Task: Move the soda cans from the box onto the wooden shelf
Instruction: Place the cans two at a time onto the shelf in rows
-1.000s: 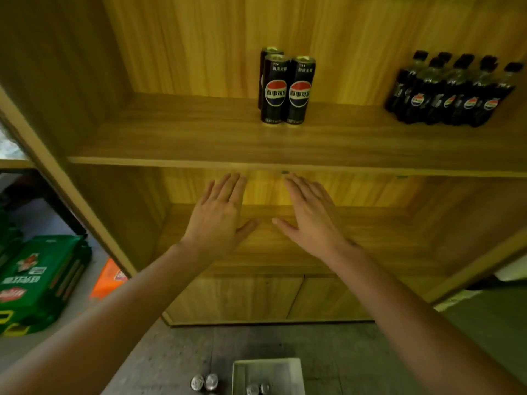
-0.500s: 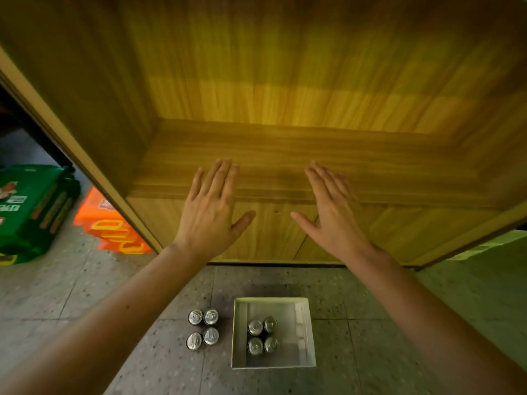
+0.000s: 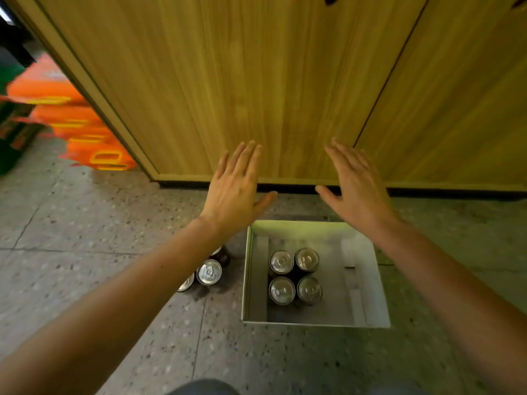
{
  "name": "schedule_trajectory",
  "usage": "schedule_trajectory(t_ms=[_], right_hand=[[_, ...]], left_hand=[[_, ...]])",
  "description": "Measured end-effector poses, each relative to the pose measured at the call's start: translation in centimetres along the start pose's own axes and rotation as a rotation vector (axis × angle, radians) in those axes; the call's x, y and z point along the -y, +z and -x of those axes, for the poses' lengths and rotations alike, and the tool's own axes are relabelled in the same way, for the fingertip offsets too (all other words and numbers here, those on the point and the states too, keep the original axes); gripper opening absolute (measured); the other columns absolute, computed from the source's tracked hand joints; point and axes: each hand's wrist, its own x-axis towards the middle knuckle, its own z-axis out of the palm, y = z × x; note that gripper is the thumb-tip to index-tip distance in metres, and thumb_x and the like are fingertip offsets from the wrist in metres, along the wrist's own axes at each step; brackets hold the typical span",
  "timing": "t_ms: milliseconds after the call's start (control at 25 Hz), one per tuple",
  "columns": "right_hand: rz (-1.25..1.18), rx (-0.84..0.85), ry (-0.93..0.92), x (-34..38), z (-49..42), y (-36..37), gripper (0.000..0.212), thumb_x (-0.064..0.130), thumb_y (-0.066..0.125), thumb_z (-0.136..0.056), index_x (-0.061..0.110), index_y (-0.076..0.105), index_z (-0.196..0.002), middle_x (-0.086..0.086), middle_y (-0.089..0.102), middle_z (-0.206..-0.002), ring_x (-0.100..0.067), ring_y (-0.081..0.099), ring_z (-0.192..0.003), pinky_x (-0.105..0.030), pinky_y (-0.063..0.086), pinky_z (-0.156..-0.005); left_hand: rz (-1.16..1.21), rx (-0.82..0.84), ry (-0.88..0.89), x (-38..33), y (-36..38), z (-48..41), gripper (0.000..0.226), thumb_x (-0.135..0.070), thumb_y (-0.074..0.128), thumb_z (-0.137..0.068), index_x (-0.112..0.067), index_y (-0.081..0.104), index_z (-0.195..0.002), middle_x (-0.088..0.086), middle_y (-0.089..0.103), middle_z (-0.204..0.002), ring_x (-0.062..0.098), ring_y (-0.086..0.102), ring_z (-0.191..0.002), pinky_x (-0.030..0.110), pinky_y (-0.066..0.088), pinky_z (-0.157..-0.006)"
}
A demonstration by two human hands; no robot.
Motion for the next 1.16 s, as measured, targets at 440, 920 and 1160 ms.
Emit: schedule_trajectory(t_ms=[440,920,1160], right_hand=[[-0.292,0.297,0.166,-1.1,9.6,16.5,0.071,0.034,0.065,-0.079,0.016,0.029,-0.138,-0.006,0.038,-0.145,-0.026,0.042,-0.128,-0.04,0.039,-0.103],[-0.706,0.22,0.301,-2.7,6.0,20.0,0.076,0.007,0.08,-0.062,0.016,0.04,-0.126,-0.005,0.056,-0.121,-0.018,0.053,-0.11,-0.025,0.042,-0.09],[-0.845,0.108,0.414,-3.8,5.6,20.6,0.065,0.014,0.085,-0.055,0.014,0.053,-0.111,0.004,0.06,-0.105,-0.012,0.057,-0.099,-0.022,0.046,-0.086]], left_hand=[[0.383,0.293,-0.141,-3.9,13.9,9.4,0.081,-0.049,0.053,-0.084,-0.011,0.015,-0.145,0.012,0.033,-0.148,0.03,0.039,-0.13,0.039,0.037,-0.101],[0.713,0.402,-0.368,-4.2,17.7,5.4,0.081,-0.021,0.081,-0.063,-0.016,0.033,-0.128,0.012,0.056,-0.125,0.03,0.056,-0.112,0.034,0.048,-0.088],[0.818,0.22,-0.46,-3.6,18.5,5.3,0.069,-0.031,0.084,-0.057,-0.015,0.051,-0.116,0.005,0.065,-0.115,0.02,0.061,-0.105,0.03,0.051,-0.085]])
